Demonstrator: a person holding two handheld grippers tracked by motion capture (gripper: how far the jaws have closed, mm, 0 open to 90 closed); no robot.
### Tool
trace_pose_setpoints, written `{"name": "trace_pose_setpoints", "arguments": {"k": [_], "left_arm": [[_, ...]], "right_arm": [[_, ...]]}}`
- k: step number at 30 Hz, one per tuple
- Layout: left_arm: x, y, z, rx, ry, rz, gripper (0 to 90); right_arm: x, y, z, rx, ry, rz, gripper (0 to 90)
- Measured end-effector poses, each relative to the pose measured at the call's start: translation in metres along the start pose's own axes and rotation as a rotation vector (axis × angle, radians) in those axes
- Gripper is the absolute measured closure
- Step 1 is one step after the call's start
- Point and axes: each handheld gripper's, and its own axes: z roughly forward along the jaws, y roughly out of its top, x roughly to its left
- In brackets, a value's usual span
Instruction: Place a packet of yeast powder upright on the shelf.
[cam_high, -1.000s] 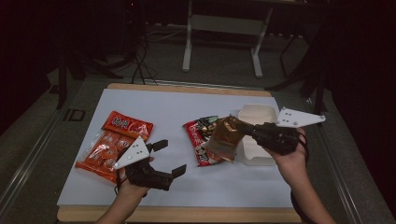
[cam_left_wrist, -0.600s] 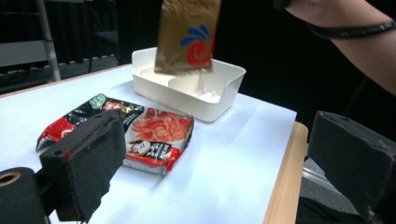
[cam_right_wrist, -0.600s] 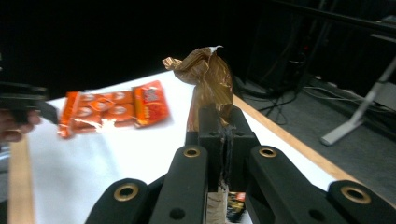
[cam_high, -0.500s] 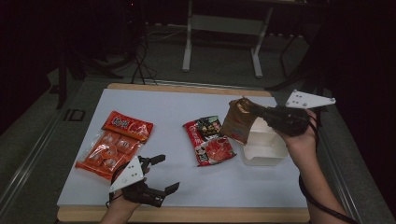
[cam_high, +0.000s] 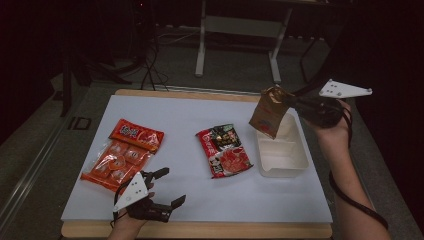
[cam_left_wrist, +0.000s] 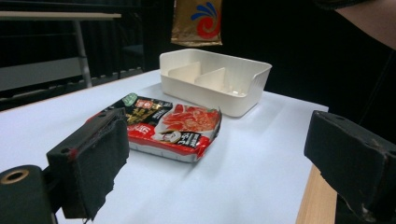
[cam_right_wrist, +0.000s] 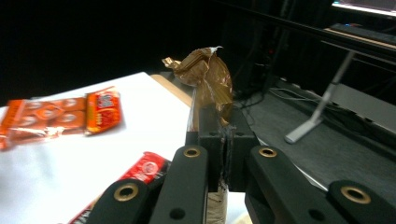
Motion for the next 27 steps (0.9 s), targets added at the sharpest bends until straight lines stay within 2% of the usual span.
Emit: {"name": "trace_pose_setpoints", "arguments": {"k": [5, 12, 14, 17, 23, 27], "left_arm": [[-0.001, -0.001, -0.002, -0.004, -0.005, -0.003, 7.2], [0.000, -0.001, -0.005, -0.006, -0.002, -0.015, 7.2], [0.001, -0.001, -0.006, -0.007, -0.001, -0.020, 7.2], [0.001, -0.002, -0.006, -0.008, -0.001, -0.024, 7.2], [0.003, -0.004, -0.007, -0.005, 0.000, -0.038, 7.2], [0.004, -0.004, -0.009, -0.008, -0.002, -0.047, 7.2]], "right_arm": [[-0.019, -0.004, -0.002, 0.016, -0.028, 0.006, 88.4], [-0.040, -0.012, 0.003, 0.035, -0.093, -0.005, 88.3], [-0.045, -0.016, 0.007, 0.053, -0.096, -0.012, 88.3], [-0.054, -0.022, 0.016, 0.073, -0.108, -0.048, 88.2], [-0.066, -0.030, 0.028, 0.092, -0.100, -0.019, 88.3], [-0.071, -0.034, 0.038, 0.108, -0.112, -0.023, 88.3]]}}
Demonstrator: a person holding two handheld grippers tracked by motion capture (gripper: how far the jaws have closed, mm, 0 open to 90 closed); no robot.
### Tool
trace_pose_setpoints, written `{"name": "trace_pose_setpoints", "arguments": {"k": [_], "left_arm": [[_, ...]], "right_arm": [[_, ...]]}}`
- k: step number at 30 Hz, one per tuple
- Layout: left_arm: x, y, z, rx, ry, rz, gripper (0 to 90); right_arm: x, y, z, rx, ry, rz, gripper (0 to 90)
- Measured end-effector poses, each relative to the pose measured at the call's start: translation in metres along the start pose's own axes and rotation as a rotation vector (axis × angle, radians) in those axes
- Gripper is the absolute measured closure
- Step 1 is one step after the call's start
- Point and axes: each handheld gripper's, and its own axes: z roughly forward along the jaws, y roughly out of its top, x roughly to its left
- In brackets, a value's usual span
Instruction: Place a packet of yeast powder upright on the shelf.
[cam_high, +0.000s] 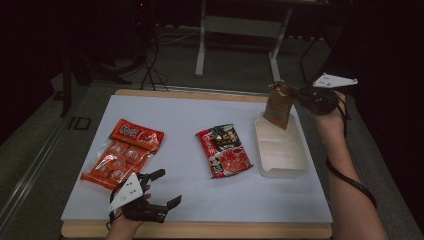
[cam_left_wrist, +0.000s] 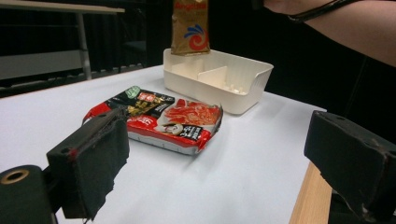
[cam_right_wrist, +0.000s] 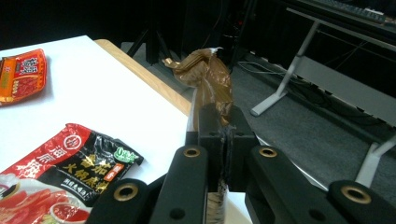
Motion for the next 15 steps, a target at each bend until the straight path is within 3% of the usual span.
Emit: {"name": "trace_pose_setpoints", "arguments": {"k": [6, 7, 13, 15], "left_arm": [[-0.001, 0.000, -0.001, 0.001, 0.003, 0.001, 7.2], [-0.001, 0.000, -0.001, 0.002, 0.000, 0.001, 7.2], [0.000, -0.002, -0.001, 0.003, -0.006, -0.011, 7.2], [-0.001, -0.002, 0.000, 0.004, -0.008, -0.010, 7.2]], "right_arm": [[-0.001, -0.004, 0.015, 0.023, -0.036, -0.028, 88.3], [-0.001, -0.005, 0.017, 0.013, -0.032, -0.019, 88.3], [-0.003, -0.011, 0.028, -0.007, -0.023, -0.070, 87.8], [-0.005, -0.014, 0.031, -0.018, 0.002, -0.058, 87.7]]}}
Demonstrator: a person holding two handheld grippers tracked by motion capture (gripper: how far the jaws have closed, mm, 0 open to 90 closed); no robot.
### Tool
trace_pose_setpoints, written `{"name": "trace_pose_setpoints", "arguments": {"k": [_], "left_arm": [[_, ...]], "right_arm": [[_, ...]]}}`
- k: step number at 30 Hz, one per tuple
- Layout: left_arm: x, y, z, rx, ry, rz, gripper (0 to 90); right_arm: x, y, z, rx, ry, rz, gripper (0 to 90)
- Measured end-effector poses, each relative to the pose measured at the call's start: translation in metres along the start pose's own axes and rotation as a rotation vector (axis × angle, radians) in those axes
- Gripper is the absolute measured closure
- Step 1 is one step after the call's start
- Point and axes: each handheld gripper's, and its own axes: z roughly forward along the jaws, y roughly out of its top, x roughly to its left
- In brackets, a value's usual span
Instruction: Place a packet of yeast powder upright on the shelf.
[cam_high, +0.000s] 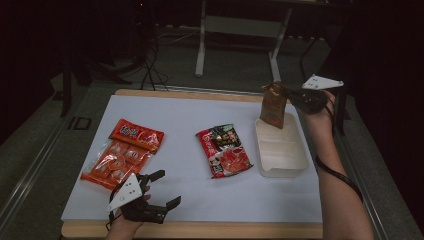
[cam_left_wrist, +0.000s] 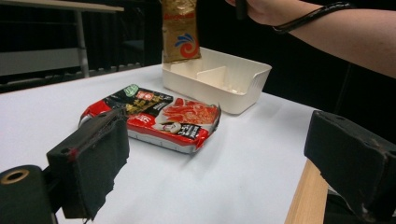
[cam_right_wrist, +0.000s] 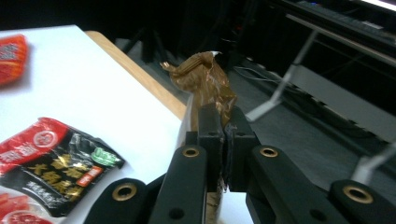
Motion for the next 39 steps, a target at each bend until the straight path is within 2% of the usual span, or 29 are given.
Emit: {"name": "trace_pose_setpoints", "arguments": {"k": [3, 6, 7, 11, 14, 18, 19, 22, 25, 29, 30, 32, 37, 39], "left_arm": [[0.000, -0.001, 0.001, -0.002, -0.002, -0.006, 7.2], [0.000, -0.001, 0.001, 0.001, -0.003, -0.006, 7.2], [0.000, -0.001, 0.001, 0.002, -0.004, -0.004, 7.2], [0.000, -0.003, 0.002, 0.007, -0.006, -0.004, 7.2], [0.001, -0.004, 0.004, 0.006, -0.008, -0.013, 7.2], [0.000, -0.004, 0.004, 0.006, -0.011, -0.013, 7.2], [-0.001, -0.003, 0.004, 0.005, -0.011, -0.010, 7.2], [-0.001, -0.004, 0.003, 0.005, -0.013, -0.013, 7.2], [0.000, -0.004, 0.003, 0.002, -0.012, -0.017, 7.2], [0.000, -0.005, 0.003, 0.004, -0.013, -0.018, 7.2], [0.000, -0.005, 0.004, 0.005, -0.015, -0.019, 7.2], [0.000, -0.006, 0.005, 0.010, -0.014, -0.015, 7.2], [0.000, -0.006, 0.005, 0.011, -0.010, -0.021, 7.2], [0.000, -0.006, 0.005, 0.009, -0.009, -0.024, 7.2]], "right_arm": [[-0.001, -0.004, 0.003, -0.006, 0.014, 0.013, 87.7], [-0.002, -0.009, 0.005, -0.025, 0.046, 0.044, 87.8], [-0.003, -0.011, 0.005, -0.037, 0.062, 0.070, 87.8], [-0.006, -0.013, 0.004, -0.046, 0.081, 0.094, 88.0], [-0.007, -0.011, 0.004, -0.030, 0.083, 0.071, 88.2], [-0.008, -0.009, 0.009, -0.029, 0.120, 0.070, 88.0], [-0.008, -0.009, 0.014, -0.034, 0.144, 0.081, 87.6], [-0.008, -0.011, 0.019, -0.035, 0.171, 0.101, 87.5], [-0.007, -0.014, 0.021, -0.018, 0.181, 0.098, 87.4], [-0.007, -0.021, 0.019, -0.028, 0.152, 0.124, 87.3], [-0.008, -0.023, 0.018, -0.031, 0.141, 0.145, 87.2], [-0.011, -0.027, 0.017, -0.009, 0.108, 0.164, 87.1], [-0.013, -0.045, 0.015, 0.033, 0.081, 0.214, 86.0], [-0.012, -0.052, 0.015, 0.060, 0.059, 0.204, 85.1]]}}
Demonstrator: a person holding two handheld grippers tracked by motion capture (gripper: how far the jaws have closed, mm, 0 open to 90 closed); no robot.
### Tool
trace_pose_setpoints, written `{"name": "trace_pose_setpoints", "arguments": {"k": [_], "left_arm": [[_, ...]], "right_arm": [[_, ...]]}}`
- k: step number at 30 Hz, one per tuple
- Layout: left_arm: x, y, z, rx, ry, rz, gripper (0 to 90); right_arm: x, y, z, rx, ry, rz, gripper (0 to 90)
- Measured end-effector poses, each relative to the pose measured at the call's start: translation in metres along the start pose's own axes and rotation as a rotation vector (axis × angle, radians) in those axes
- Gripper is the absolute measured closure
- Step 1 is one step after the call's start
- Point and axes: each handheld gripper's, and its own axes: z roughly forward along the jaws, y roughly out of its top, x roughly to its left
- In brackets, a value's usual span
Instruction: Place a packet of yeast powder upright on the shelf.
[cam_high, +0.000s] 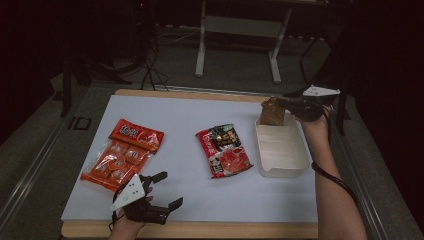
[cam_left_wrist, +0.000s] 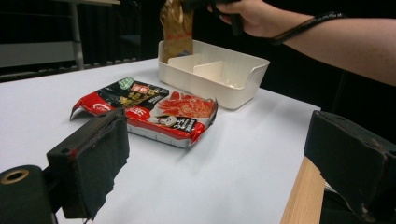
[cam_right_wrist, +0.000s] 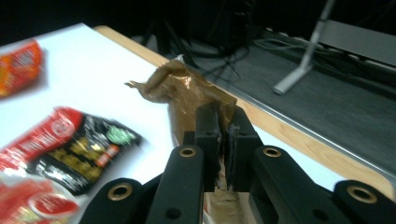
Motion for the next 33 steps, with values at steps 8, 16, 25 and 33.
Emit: {"name": "trace_pose_setpoints", "arguments": {"k": [8, 16, 25, 33], "left_arm": [[0.001, 0.002, -0.002, -0.008, 0.012, -0.011, 7.2], [0.000, 0.006, -0.002, -0.009, 0.013, -0.012, 7.2], [-0.002, 0.011, 0.002, 0.061, 0.016, -0.043, 7.3], [-0.001, 0.012, 0.003, 0.082, -0.003, -0.115, 6.8]], "right_arm": [[0.001, -0.001, -0.016, -0.029, -0.037, 0.069, 69.4], [0.010, 0.007, -0.040, -0.086, -0.052, 0.060, 62.7], [0.037, 0.025, -0.072, -0.111, -0.045, 0.089, 52.8], [0.069, 0.024, -0.096, -0.145, -0.059, 0.079, 31.1]]}}
